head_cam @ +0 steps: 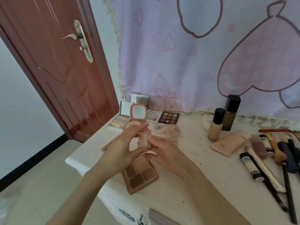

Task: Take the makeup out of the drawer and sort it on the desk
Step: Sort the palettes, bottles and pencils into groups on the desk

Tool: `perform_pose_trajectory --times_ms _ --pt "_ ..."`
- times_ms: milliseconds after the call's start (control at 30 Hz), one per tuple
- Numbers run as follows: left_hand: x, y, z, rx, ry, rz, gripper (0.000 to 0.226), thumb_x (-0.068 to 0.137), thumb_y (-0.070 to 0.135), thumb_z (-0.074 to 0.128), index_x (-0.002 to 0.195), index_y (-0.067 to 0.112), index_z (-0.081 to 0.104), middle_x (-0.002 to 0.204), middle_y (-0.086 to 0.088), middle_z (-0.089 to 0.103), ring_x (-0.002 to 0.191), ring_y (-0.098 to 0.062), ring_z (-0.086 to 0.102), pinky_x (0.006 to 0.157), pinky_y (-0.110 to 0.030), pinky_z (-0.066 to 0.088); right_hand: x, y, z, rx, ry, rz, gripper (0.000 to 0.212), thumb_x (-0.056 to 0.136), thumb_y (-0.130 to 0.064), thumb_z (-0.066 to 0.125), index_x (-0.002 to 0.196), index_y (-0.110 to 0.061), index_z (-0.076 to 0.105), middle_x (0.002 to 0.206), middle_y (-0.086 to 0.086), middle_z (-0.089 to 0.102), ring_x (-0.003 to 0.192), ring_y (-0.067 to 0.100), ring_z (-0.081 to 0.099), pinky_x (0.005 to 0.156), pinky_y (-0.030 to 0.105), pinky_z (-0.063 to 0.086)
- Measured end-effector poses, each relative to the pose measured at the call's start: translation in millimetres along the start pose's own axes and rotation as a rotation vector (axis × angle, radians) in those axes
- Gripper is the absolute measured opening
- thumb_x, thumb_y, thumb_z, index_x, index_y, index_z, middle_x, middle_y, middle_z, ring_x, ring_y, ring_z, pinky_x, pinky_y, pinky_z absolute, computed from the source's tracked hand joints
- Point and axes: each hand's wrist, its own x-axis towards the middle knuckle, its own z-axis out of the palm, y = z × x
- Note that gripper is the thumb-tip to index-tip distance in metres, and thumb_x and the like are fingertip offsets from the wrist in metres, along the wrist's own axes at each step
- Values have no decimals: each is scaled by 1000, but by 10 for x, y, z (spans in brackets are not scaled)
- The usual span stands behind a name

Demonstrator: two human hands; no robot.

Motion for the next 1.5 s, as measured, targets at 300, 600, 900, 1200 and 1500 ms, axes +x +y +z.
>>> perform_pose_trajectory --times_ms 300,600,900,1200,1500 --pt "69 24 -21 -51 35 34 43 72 32 68 113 33 57 118 21 57 104 10 52 79 -2 39 -40 -71 0 225 -15 38 19 77 -27 60 79 -13 73 81 7 65 75 16 57 72 30 45" --pt "393 -124 -273 -73 11 -109 21 81 9 65 97 20 72 80 34 65 87 9 63 80 -5 44 13 -3 6 341 49 89 21 90 -17 52 103 -2 60 101 21 69 92 29 67 76 27 56" --pt "1047 -247 -362 27 -114 -116 22 84 -2 61 101 10 69 63 28 65 63 12 60 66 -3 44 64 -90 -112 -72 289 -60 27 95 -16 52 116 -1 58 105 11 68 95 18 68 84 28 55" --pt "1397 -527 20 282 -329 -131 18 88 2 56 95 8 72 88 -7 72 80 -14 60 68 -12 42 -11 -300 -473 -550 872 -499 26 96 -16 45 77 -23 61 73 -4 66 70 9 60 66 19 47" --pt "1601 -704 261 469 -357 -137 16 88 13 61 99 14 73 105 -4 69 98 -24 59 91 -34 42 49 -187 -668 -1252 709 -29 42 99 -15 32 141 -14 35 146 4 35 134 18 31 107 26 25"
